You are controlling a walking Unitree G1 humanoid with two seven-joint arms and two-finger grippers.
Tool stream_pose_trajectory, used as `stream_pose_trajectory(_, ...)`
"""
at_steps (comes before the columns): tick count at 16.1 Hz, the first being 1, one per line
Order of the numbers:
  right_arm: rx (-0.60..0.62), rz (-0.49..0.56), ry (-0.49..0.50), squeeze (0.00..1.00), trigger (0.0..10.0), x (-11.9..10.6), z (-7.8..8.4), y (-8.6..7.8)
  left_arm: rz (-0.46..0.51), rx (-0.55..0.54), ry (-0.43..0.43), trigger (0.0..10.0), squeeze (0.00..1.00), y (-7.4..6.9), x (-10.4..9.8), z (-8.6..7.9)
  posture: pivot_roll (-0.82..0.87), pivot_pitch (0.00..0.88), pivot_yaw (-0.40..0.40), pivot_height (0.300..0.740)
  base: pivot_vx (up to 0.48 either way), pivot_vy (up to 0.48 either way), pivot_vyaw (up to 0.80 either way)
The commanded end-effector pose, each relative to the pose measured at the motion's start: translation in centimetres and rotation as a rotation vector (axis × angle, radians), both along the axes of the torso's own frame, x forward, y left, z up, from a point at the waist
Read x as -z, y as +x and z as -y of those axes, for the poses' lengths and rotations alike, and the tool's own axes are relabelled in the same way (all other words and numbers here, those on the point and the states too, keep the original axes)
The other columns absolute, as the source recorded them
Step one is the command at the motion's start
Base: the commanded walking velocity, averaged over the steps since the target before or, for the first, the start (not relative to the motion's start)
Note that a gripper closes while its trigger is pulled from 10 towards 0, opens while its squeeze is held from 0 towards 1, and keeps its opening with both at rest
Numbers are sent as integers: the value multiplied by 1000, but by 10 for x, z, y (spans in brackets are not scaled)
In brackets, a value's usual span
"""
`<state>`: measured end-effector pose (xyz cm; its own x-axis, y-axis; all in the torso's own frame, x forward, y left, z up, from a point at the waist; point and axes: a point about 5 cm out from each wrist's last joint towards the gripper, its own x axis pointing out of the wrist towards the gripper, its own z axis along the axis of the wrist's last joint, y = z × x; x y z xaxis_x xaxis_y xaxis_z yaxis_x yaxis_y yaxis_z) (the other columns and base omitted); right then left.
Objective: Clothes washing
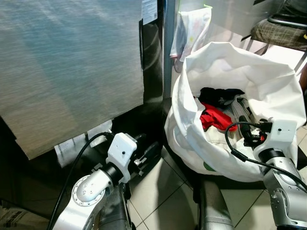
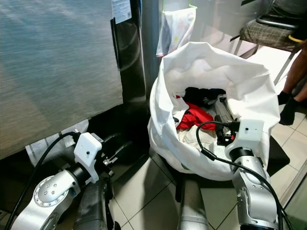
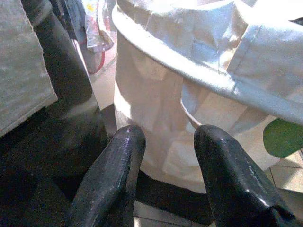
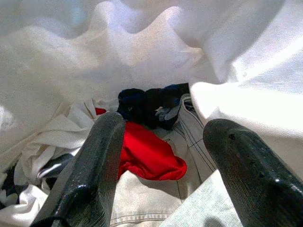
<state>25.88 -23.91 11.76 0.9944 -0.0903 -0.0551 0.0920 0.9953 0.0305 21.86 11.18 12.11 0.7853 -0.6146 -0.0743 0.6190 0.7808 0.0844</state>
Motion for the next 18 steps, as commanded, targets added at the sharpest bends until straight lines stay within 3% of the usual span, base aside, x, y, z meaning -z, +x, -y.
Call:
stream_pose_trajectory(1, 5, 38, 35, 0, 10000, -9, -2, 0, 44, -3, -20, 10000, 0, 2, -10, -3, -36, 64, 74, 538, 0, 0, 0)
stream_pose_trajectory(5, -20, 24, 54, 0, 10000, -5, -10, -4, 62, 26, -47, 10000, 0, 0, -15, -2, -36, 64, 76, 538, 203, 0, -678)
stream_pose_trajectory(10, -89, -3, 49, 0, 10000, -3, -21, -5, 53, 34, -55, 10000, 0, 0, -15, -3, -35, 63, 80, 538, 277, 0, 0)
stream_pose_trajectory(18, -134, 0, 57, 0, 10000, -7, -26, -2, 51, 35, -54, 10000, 0, 2, -15, -5, -33, 48, 83, 538, 292, 0, 0)
